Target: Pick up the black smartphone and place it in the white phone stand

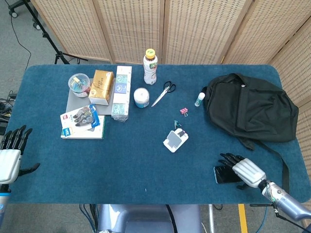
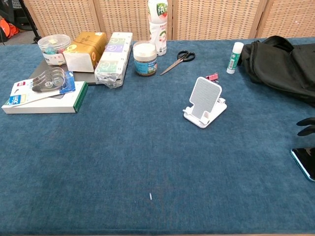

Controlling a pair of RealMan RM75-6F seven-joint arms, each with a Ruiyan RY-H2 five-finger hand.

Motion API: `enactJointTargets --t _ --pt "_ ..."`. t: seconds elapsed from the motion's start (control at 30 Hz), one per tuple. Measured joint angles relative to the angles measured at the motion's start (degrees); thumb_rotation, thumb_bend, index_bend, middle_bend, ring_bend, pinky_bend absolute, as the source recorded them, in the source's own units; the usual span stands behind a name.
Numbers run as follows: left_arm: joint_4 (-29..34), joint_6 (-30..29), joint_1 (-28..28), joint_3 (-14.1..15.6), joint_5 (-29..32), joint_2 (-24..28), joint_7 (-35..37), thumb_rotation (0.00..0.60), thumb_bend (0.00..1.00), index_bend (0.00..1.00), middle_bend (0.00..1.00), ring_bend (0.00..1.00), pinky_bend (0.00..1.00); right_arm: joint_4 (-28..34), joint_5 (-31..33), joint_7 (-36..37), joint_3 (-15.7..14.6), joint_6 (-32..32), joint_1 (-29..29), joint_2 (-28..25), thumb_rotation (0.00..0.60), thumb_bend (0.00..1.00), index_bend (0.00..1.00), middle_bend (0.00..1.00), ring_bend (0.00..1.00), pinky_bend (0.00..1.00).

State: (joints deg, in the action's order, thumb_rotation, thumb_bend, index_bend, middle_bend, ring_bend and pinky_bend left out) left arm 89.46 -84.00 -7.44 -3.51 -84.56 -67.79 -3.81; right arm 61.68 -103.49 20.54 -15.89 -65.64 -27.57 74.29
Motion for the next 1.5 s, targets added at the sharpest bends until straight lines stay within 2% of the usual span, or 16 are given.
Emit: enactJointTargets --t 0.17,0.3,0.5,0.6,0.7,0.97,1.07,1.27,1.5 --pt "0.0 0.1 0.0 -0.1 0.5 -0.1 0.0 0.600 0.00 0.00 0.00 0.00 0.00 -2.5 -0.1 1.6 0.1 0.1 0.2 1.9 0.600 0.00 0.13 0.06 0.05 0.20" --pt "0.0 0.1 0.1 -0.1 0.4 0.0 0.1 0.600 0.00 0.00 0.00 0.00 0.00 -5.0 -0.1 2.7 0.4 -0.5 0.7 3.7 0.600 0.00 0.20 0.14 0.13 0.20" --pt "-0.1 0.1 0.0 -0.1 0.5 0.0 0.2 0.600 0.00 0.00 0.00 0.00 0.00 -7.3 -0.3 3.6 0.7 -1.9 1.3 5.3 0.600 0.00 0.35 0.33 0.32 0.33" --pt "0.0 0.1 0.0 -0.1 0.4 0.0 0.3 0.600 0.00 0.00 0.00 0.00 0.00 -8.7 -0.4 3.9 1.0 -3.5 1.8 6.2 0.600 0.07 0.40 0.40 0.40 0.41" --pt "0.0 0.0 0.1 -0.1 0.4 0.1 0.5 0.600 0.00 0.00 0.00 0.00 0.00 -9.7 -0.5 4.1 1.5 -5.3 2.3 6.9 0.600 0.15 0.42 0.44 0.42 0.43" --pt "0.1 -0.2 0.1 -0.1 0.2 0.3 1.0 0.600 0.00 0.00 0.00 0.00 0.00 -9.3 -2.0 1.9 3.1 -11.0 2.2 6.2 0.600 0.16 0.42 0.45 0.43 0.43" --pt "0.2 -0.6 0.3 -0.1 0.0 0.5 1.5 0.600 0.00 0.00 0.00 0.00 0.00 -7.2 -2.7 -2.0 4.3 -12.4 1.2 4.9 0.600 0.16 0.42 0.45 0.43 0.43" --pt "0.3 -1.5 0.6 -0.2 -0.6 1.0 2.6 0.600 0.00 0.00 0.00 0.00 0.00 0.8 -4.1 -16.5 8.0 -12.6 -2.4 1.5 0.600 0.16 0.42 0.45 0.43 0.43" --pt "0.3 -2.1 0.9 -0.2 -1.0 1.7 4.2 0.600 0.00 0.00 0.00 0.00 0.00 13.9 -3.7 -37.9 14.0 -5.2 -8.5 -2.8 0.600 0.16 0.42 0.45 0.43 0.43"
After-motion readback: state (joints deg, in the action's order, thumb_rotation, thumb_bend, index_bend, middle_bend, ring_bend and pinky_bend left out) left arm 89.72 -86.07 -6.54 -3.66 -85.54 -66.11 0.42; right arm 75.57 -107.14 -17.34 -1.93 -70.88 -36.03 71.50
